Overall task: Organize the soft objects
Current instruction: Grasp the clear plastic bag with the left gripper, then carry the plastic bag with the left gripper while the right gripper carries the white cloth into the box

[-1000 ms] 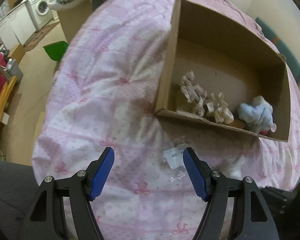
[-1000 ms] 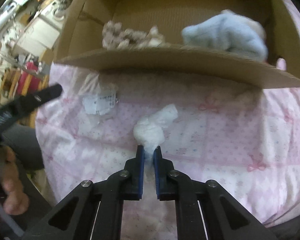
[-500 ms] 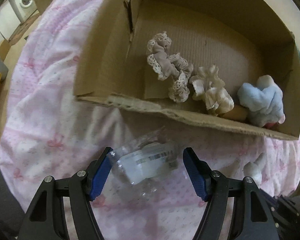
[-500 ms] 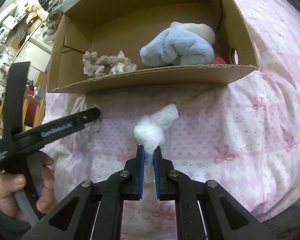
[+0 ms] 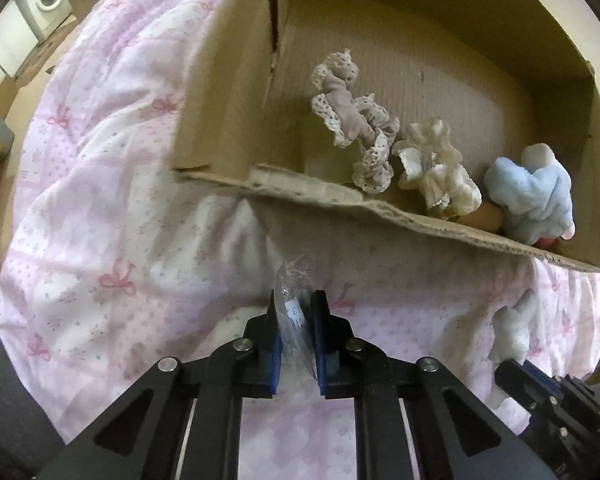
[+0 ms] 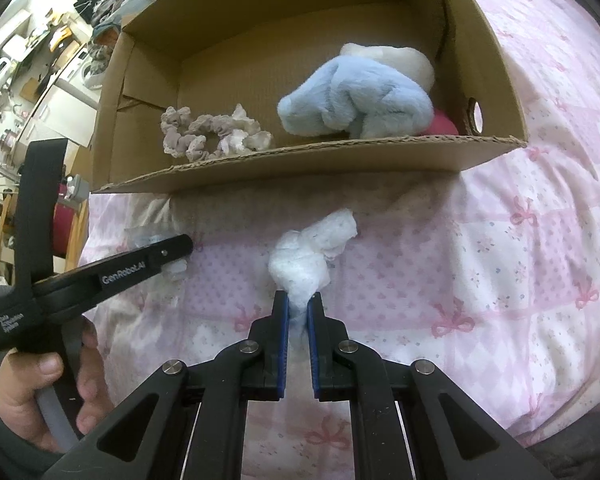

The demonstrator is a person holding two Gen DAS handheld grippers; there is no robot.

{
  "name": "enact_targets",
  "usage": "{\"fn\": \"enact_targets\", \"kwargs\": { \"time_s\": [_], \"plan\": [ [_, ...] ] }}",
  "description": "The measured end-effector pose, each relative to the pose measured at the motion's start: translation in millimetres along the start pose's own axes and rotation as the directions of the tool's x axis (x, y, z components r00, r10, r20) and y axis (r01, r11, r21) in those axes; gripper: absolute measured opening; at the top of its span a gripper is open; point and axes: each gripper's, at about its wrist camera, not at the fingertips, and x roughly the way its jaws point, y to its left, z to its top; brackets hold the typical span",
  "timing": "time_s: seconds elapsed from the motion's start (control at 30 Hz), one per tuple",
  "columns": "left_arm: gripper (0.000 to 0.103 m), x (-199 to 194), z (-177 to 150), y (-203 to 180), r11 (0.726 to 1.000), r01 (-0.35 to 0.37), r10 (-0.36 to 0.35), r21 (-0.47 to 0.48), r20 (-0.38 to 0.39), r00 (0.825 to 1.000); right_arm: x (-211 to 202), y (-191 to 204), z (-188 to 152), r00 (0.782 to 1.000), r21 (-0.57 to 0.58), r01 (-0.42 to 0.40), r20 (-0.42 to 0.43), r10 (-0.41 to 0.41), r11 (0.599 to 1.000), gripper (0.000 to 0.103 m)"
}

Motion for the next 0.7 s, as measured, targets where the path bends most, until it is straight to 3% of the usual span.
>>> {"fn": "enact_targets", "kwargs": {
  "time_s": [0.3,0.6,0.7],
  "plan": [
    [0.012,-25,-23,14,0.999,-0.035,0.036,-0.004,0.031,0.999,-5,4,-2,1.0,-0.011,-0.005,0.017,0.005,1.0,0.011],
    [0.012,-72,-36,1,0.999,-0.036,0.031,0.029,0.135,0.99,-19,7,-7,0.998,-0.022,-0.011,0.057,0.012,1.0,0.011],
    [0.012,-91,-44,4,0.999,-0.035,0.028,0.037,0.187,0.982,-33,7,-9,0.992,-0.023,-0.048,0.112,0.05,0.999,0.011]
  ]
}}
